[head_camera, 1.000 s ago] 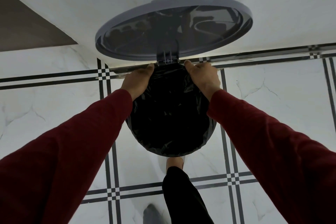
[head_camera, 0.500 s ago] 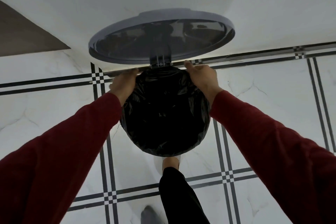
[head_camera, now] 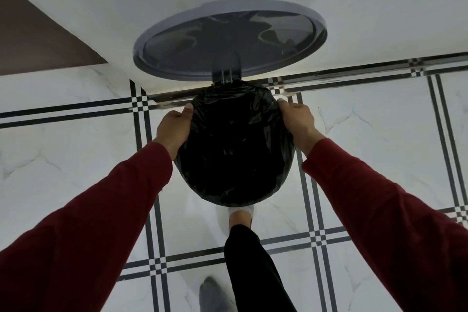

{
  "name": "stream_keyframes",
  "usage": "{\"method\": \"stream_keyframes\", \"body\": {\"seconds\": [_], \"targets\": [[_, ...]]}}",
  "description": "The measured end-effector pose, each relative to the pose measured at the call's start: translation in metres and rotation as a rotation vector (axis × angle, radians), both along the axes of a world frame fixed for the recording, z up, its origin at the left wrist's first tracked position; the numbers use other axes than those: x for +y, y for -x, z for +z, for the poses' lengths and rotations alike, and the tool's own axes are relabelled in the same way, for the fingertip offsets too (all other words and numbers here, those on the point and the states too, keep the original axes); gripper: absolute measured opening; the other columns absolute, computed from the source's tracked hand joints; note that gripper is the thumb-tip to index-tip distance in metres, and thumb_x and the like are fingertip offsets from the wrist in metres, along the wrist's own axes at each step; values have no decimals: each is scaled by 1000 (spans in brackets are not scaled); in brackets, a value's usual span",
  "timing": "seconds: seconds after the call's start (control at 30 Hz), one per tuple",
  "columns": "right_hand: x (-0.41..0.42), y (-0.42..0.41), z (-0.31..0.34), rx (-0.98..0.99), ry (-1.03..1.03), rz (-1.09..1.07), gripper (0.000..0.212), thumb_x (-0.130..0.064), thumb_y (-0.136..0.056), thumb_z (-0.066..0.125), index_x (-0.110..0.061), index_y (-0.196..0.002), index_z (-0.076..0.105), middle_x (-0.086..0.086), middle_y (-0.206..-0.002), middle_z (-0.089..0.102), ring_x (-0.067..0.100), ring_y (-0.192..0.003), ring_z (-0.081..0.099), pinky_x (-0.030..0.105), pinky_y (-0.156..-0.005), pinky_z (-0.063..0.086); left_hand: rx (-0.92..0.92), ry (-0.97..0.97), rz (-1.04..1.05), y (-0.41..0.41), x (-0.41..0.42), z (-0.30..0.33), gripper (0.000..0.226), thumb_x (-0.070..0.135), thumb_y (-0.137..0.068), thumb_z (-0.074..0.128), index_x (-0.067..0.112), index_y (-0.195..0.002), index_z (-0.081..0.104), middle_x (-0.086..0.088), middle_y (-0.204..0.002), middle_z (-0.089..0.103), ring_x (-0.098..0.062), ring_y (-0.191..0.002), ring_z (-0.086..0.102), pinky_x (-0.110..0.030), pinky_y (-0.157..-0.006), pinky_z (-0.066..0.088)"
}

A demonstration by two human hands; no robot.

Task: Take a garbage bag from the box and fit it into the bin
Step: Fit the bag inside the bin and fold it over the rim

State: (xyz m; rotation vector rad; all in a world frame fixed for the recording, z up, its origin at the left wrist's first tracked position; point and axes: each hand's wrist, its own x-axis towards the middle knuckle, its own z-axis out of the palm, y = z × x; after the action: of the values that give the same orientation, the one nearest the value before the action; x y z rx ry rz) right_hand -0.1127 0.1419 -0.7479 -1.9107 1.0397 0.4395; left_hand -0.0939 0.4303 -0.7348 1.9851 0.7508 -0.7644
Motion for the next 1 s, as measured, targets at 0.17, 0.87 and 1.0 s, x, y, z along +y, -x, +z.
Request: {"method": "stream_keyframes", "body": {"seconds": [0.17,0.87,1.0], "targets": [[-5,-4,-3,-4,-113,27,45,-51,-88,59,-9,-83,73,14,-100,77,32,-100,72,47,-97,56,23,8,-59,-3,10,1,61,74,-94,46,18,-108,66,-3,-114,67,-22,-103,64,-39,-97,51],[0,-12,-6,132,28,174,60,-66,-96,37,-15,-98,68,9,-103,62,30,-96,57,35,-83,40,97,-47,-104,-5,11,7,99,89,-85,40,5,-130,66,-16,-133,66,-33,-120,63,-45,-109,49],[0,-7,-9,89,-17,42,59,-66,-91,44,-13,-92,70,7,-102,71,29,-97,65,34,-82,49,56,-34,-156,-4,10,2,86,81,-93,38,5,-124,64,-15,-129,64,-27,-106,59,-36,-100,47]]}}
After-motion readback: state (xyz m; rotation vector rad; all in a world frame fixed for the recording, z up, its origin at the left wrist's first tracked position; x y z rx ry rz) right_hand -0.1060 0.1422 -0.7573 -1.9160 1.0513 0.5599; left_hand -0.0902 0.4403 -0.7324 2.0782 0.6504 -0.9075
